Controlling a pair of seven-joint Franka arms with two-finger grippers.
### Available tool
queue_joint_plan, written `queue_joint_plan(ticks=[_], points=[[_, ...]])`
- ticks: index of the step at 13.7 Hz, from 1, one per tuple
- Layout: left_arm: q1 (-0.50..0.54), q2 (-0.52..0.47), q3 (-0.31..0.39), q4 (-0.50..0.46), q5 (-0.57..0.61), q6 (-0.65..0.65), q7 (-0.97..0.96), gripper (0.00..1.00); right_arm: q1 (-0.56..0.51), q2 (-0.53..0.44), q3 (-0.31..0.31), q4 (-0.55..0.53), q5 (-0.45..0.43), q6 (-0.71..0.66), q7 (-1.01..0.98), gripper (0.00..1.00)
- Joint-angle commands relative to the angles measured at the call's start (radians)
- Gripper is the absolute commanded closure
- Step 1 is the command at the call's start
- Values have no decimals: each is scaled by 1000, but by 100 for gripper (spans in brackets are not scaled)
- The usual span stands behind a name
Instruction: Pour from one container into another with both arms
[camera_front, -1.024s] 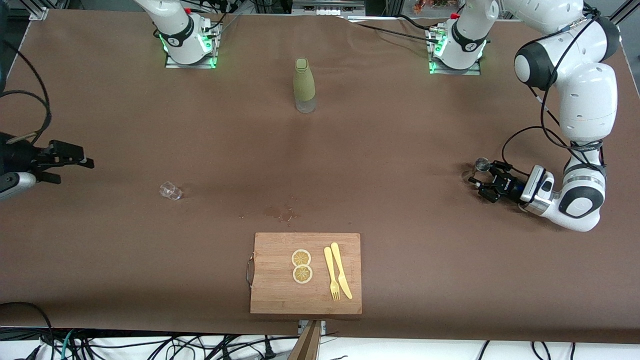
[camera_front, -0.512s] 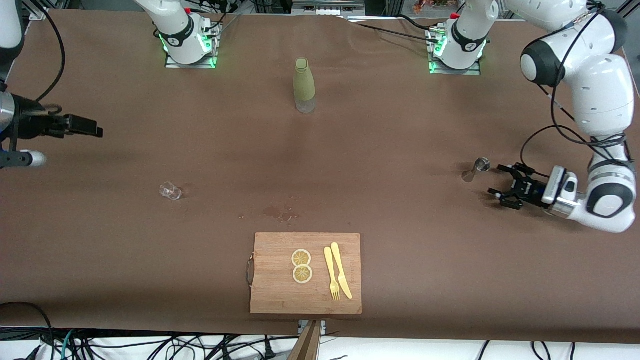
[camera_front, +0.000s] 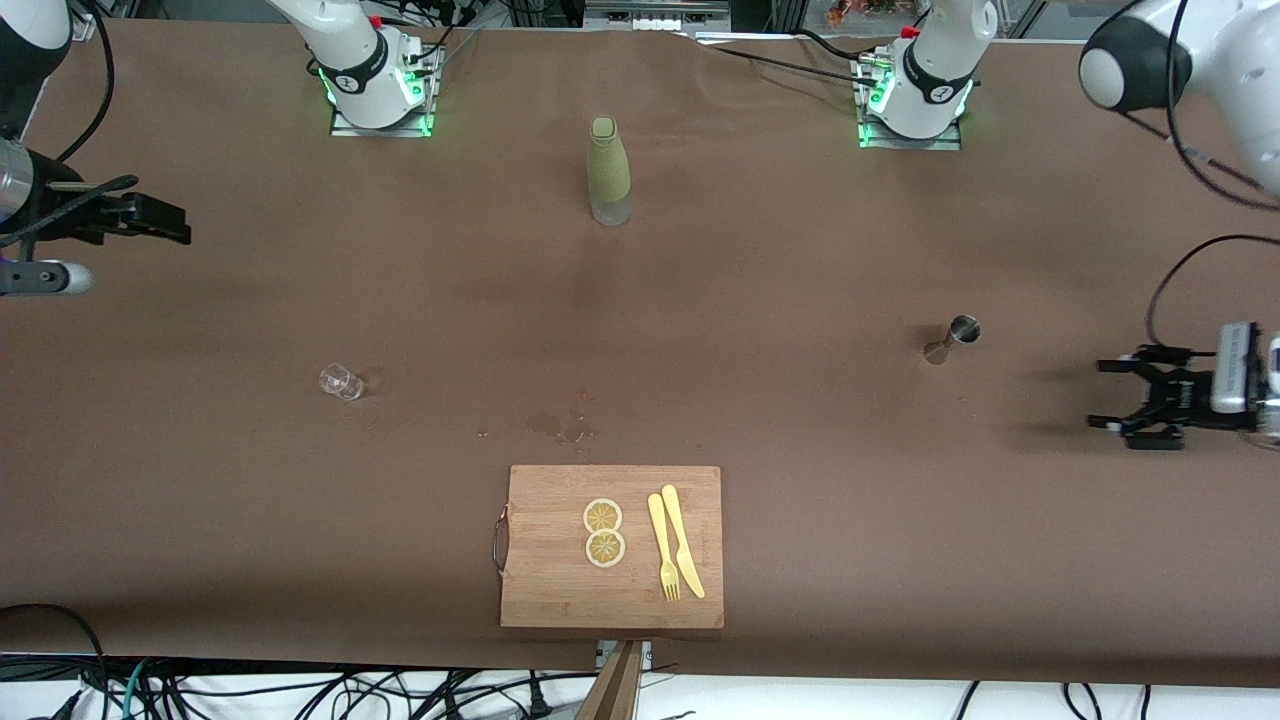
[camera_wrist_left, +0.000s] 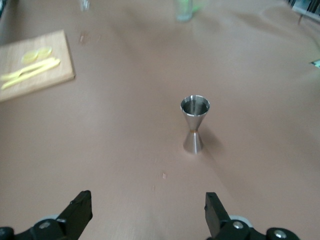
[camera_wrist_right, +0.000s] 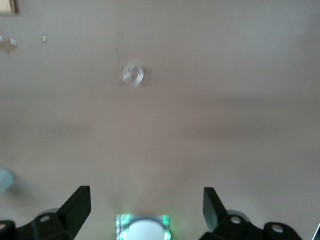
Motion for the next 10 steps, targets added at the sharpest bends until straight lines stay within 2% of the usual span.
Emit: queue_joint_plan(ticks=[1,3,6,10], points=[[-57,-191,-9,-96,157,72,-143,0,-6,-83,0,-47,-20,67,13,0],[-136,-312,-7,-130,281,133,-283,0,-6,-105,0,-63,-23,87,14,0],[-226,-469,-6,-181,453,158,-793,0,-6,-119,9,-72,-25,95,33,0],[-331,-640,-6,-314,593,227,-1228,0,-6,-116,11,-70,-2,101,123,0]])
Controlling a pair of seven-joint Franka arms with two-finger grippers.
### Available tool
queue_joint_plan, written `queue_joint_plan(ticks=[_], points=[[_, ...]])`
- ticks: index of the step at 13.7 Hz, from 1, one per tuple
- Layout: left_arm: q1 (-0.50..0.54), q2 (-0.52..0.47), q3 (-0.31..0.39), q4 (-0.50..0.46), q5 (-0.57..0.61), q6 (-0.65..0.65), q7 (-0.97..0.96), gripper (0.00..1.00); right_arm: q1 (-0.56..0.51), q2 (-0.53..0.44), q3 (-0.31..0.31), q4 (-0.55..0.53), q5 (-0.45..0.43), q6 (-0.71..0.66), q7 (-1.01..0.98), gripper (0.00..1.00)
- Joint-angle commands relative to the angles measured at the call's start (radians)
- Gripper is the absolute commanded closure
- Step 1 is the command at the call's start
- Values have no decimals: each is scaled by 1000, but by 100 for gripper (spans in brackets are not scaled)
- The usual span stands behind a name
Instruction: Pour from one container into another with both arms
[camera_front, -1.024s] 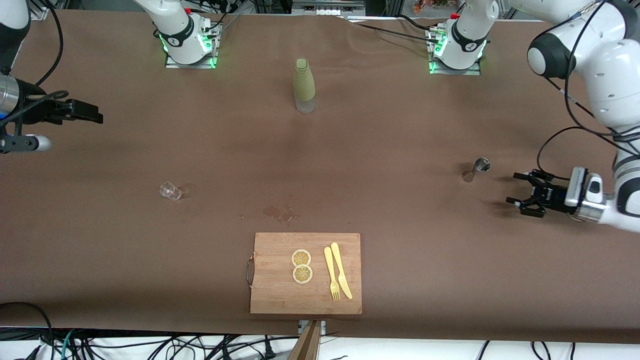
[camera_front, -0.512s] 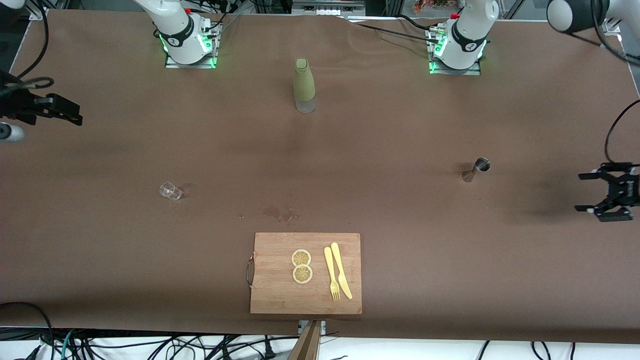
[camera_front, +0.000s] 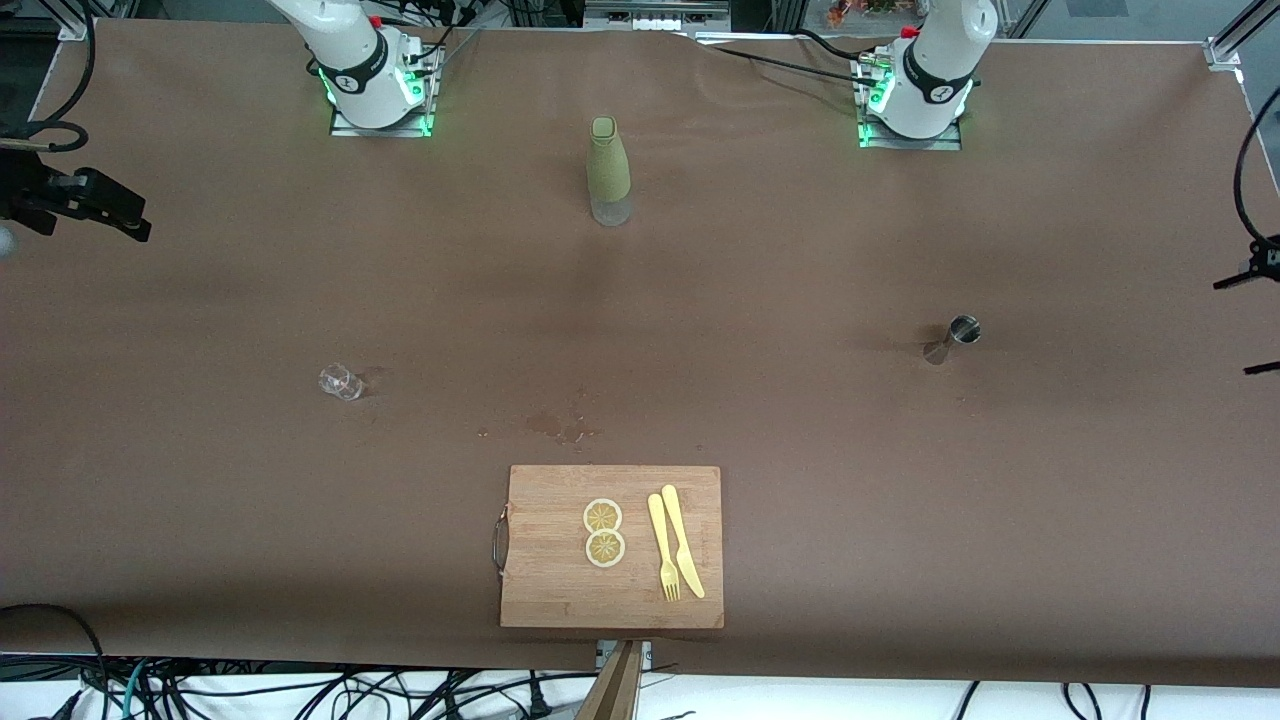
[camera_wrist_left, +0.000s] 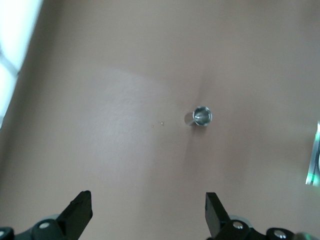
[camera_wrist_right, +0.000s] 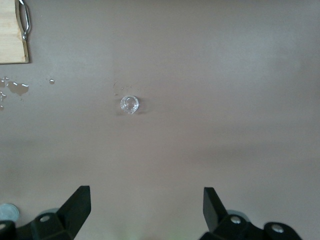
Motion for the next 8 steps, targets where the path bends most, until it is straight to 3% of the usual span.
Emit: queue_joint_plan(ticks=[1,8], points=[[-79,-139,-1,-156,116,67,-309,0,-4,-20,10,-29,17,22,31,0],[-209,-226,-1,-208,240,6,-1090,0,-10,8,-3,5,24,12,-2,0]])
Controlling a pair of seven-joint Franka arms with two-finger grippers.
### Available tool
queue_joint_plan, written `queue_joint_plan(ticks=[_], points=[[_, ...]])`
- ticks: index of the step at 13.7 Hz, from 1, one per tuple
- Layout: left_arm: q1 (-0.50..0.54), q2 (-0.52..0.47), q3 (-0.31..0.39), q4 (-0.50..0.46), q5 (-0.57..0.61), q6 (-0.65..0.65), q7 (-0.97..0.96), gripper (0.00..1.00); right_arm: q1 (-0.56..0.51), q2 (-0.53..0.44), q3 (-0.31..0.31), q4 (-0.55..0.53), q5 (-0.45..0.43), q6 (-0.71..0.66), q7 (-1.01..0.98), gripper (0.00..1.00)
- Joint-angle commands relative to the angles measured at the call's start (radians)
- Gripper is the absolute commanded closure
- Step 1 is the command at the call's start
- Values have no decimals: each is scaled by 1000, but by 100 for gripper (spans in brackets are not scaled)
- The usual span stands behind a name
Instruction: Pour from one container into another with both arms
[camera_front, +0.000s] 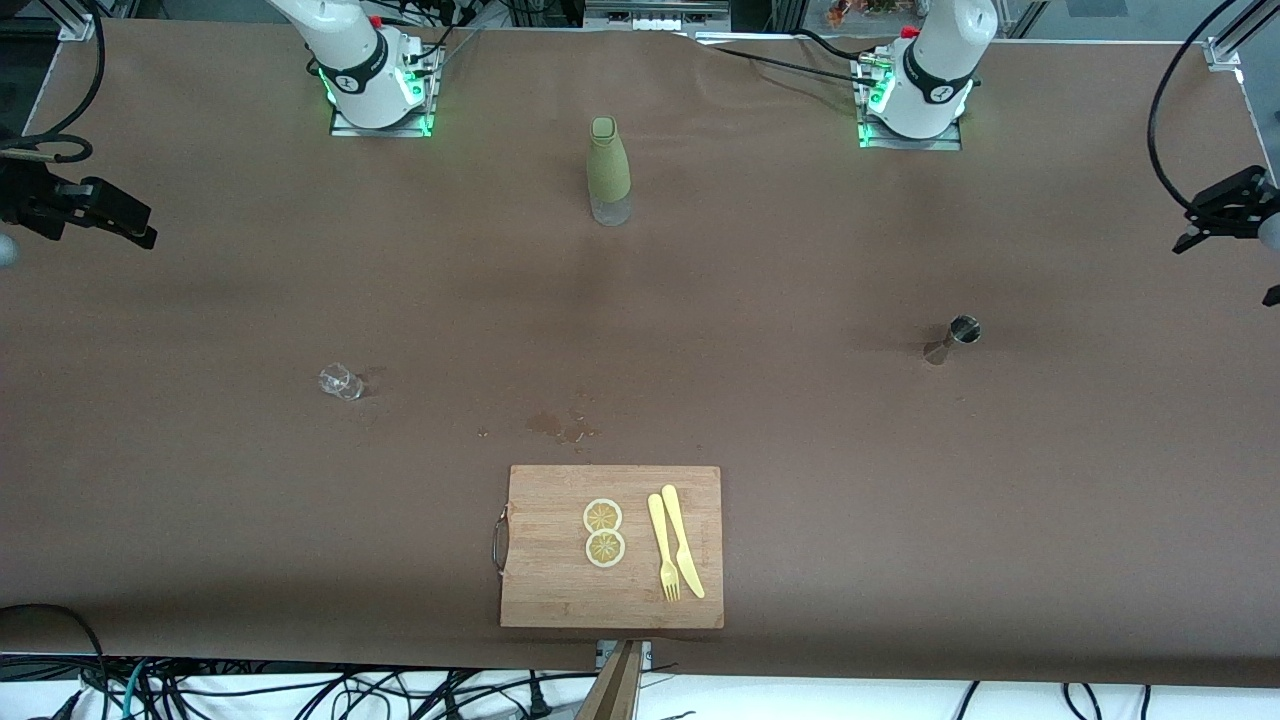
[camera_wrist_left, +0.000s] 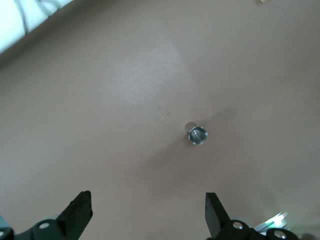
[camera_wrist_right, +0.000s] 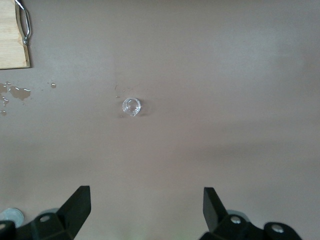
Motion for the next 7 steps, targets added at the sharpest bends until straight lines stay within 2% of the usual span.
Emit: queue_joint_plan(ticks=[1,3,7], points=[[-38,-45,1,-46,37,-23,-290,0,-11,-1,-1,7,13,3,-15,0],[-46,-49,1,-46,35,-21,-400,0,-11,-1,-1,8,13,1,-15,0],[-47,-47,1,-45,24,-20,-414,0,-12,1,-13,8,18,3,-17,0]])
